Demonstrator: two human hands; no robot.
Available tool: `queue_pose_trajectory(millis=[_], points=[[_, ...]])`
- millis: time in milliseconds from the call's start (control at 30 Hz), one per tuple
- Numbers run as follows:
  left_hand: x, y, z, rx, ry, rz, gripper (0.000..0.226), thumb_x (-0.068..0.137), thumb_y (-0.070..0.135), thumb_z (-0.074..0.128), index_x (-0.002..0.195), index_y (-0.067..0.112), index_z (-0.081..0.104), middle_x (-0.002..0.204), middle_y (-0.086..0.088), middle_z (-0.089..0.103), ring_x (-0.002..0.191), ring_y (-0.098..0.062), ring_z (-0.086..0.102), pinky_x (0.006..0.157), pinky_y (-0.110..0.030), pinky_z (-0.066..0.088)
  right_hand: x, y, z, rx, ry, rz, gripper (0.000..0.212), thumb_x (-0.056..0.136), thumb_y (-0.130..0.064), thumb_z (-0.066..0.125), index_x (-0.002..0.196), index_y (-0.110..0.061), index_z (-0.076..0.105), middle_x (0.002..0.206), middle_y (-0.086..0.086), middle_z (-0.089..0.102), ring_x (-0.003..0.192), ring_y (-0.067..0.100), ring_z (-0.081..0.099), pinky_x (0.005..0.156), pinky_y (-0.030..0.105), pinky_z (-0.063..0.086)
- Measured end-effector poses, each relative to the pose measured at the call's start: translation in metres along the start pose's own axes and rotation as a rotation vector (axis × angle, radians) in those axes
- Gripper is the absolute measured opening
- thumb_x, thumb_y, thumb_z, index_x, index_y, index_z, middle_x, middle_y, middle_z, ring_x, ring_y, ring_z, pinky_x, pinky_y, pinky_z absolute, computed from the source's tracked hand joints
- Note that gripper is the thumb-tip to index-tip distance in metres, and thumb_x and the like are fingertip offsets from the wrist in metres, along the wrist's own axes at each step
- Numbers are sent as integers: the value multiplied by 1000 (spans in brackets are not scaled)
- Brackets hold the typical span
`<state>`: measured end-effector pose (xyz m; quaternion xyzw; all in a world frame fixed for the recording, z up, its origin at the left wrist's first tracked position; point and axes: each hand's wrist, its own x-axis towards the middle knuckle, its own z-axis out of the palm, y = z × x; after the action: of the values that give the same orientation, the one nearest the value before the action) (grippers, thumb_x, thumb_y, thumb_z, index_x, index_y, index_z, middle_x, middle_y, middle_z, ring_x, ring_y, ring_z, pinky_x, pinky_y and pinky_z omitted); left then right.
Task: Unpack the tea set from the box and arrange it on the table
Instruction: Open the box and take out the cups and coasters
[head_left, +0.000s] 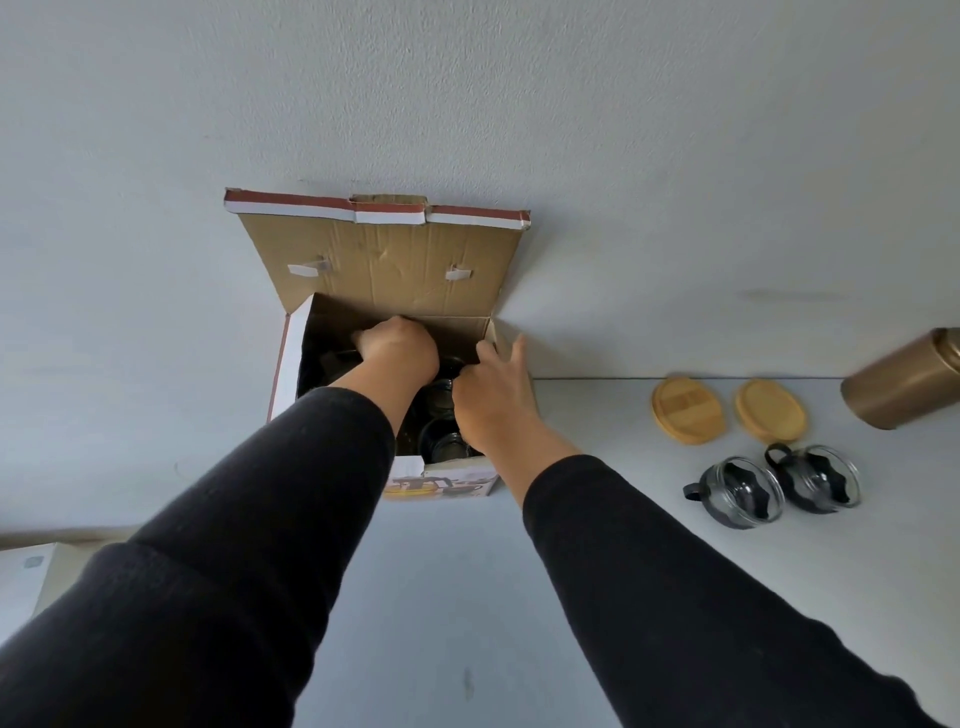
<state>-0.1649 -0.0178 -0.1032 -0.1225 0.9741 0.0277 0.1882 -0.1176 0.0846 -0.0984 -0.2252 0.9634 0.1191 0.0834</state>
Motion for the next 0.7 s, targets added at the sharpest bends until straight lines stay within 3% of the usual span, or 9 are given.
queue_pose_trajectory(millis=[200, 367, 567, 700], points=[[-4, -4, -4, -135, 105, 2, 16, 92, 14, 55, 105, 8, 62, 90, -7, 57, 81, -21, 53, 73, -30, 42, -6, 6, -5, 103, 102, -10, 18, 91, -17, 53, 100, -16, 69, 106, -2, 66, 125, 20, 39, 112, 56, 16], [-16, -9, -16, -189, 200, 15, 20, 93, 16, 56, 109, 7, 62, 103, -10, 64, 94, -25, 61, 73, -29, 43, -13, 17, -21, 128, 183, -7, 16, 88, -19, 58, 95, -16, 72, 106, -3, 64, 120, 20, 42, 104, 48, 24], [-43, -22, -42, -204, 260, 11, 18, 93, 13, 54, 106, 3, 63, 84, -9, 54, 76, -22, 54, 66, -29, 46, -32, 34, -51, 166, 249, 47, 20, 90, -27, 56, 95, -16, 72, 105, -4, 61, 116, 21, 42, 97, 43, 28], [-72, -24, -61, -176, 293, 32, 19, 91, 4, 52, 106, 1, 63, 98, -15, 61, 89, -29, 63, 76, -34, 54, -53, 49, -75, 179, 274, 103, 21, 91, -25, 52, 92, -15, 71, 92, -3, 51, 114, 23, 43, 91, 41, 31]])
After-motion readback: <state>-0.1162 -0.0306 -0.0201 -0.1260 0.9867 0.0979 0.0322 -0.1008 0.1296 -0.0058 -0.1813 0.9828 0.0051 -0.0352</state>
